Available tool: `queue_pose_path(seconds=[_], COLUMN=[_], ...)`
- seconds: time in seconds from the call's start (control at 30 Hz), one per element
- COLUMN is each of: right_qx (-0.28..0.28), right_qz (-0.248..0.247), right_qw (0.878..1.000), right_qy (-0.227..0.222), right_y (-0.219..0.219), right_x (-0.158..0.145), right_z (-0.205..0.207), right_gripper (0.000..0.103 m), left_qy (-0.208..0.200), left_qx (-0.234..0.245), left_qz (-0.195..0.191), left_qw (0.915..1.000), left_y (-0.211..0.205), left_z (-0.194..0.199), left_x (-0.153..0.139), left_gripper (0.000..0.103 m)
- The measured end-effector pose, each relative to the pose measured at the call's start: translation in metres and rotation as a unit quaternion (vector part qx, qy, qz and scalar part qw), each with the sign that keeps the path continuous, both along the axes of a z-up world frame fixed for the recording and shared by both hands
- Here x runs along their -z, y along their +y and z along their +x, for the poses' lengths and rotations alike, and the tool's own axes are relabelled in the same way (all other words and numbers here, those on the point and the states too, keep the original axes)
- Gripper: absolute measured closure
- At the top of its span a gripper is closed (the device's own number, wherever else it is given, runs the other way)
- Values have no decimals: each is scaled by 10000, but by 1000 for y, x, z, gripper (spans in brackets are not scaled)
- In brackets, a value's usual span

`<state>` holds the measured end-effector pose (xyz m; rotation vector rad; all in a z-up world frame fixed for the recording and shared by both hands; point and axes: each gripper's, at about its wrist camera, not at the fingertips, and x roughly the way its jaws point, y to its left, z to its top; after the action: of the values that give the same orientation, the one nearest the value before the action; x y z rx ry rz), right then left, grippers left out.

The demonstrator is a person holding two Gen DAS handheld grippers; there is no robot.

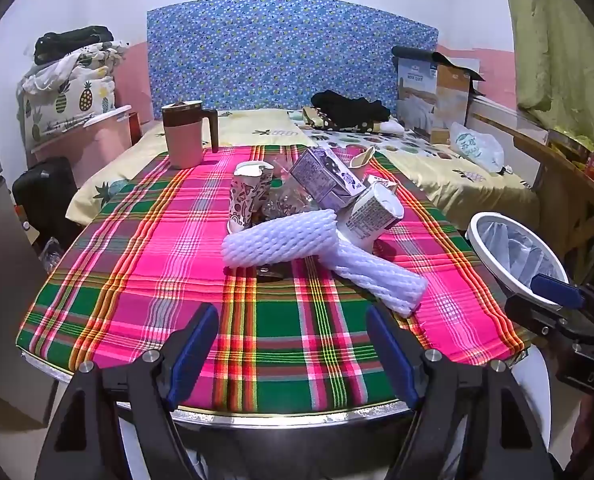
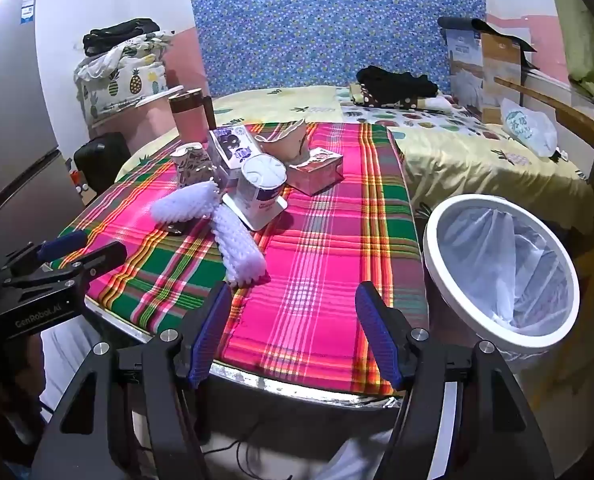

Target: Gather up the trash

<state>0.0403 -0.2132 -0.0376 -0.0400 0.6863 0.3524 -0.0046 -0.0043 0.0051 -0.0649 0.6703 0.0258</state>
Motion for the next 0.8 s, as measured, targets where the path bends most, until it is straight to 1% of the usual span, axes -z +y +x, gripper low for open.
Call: queue_pose_path(seconds=[0.8], right_qx=[3], right_qz=[-6], right_qw=[10000], right_qy=[-43], right_y=[0], right_x=[-4], right_z=[0], right_gripper=[37], left_qy=[-42], left_qx=[12], left_qz=[15], left_qw=[10000], left_y=[-1], left_z=[1], left_x=[-5], left_gripper=[27])
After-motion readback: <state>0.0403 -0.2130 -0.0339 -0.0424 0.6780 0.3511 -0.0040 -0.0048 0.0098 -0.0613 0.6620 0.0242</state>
